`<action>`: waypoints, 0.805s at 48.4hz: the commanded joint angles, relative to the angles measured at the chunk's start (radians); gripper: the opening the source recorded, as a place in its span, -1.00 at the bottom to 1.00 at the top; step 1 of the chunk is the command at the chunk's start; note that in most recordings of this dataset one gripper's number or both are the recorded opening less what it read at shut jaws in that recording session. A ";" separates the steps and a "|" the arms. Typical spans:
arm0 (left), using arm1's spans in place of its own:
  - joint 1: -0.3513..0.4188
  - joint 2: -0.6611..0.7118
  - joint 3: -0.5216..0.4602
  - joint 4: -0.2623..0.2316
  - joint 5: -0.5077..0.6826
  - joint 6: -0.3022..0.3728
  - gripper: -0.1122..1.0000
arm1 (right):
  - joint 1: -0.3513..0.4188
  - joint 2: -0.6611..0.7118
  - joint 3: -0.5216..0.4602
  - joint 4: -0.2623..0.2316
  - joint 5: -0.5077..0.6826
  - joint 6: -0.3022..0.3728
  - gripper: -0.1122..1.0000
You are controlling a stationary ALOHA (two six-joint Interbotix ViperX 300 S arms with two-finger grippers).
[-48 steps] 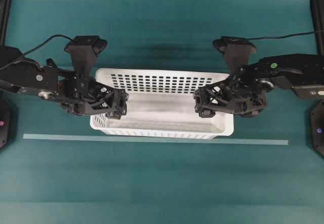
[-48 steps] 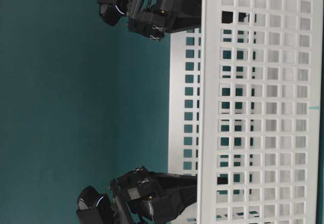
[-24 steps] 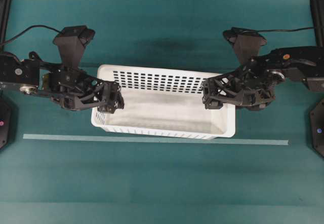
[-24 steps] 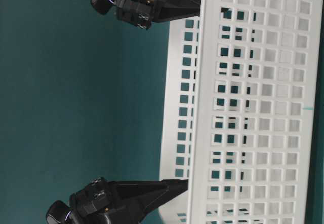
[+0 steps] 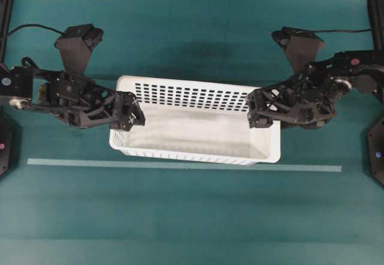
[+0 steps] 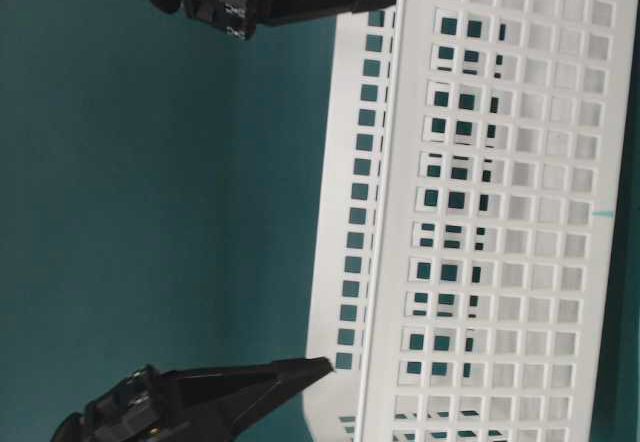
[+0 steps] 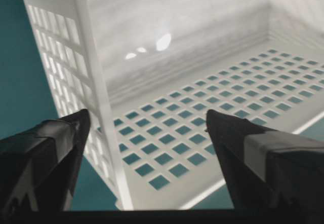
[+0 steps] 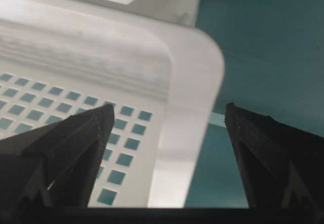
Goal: Lift the white basket with both hands.
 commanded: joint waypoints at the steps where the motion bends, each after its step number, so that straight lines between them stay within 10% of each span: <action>1: -0.005 -0.012 -0.011 0.003 0.011 0.005 0.91 | 0.003 0.003 -0.020 0.003 0.020 -0.002 0.82; 28: -0.008 -0.189 -0.026 0.003 0.166 0.123 0.91 | -0.015 -0.100 -0.130 0.000 0.150 -0.029 0.82; 39: -0.008 -0.339 -0.028 0.003 0.141 0.232 0.91 | 0.023 -0.164 -0.187 -0.009 0.031 -0.189 0.81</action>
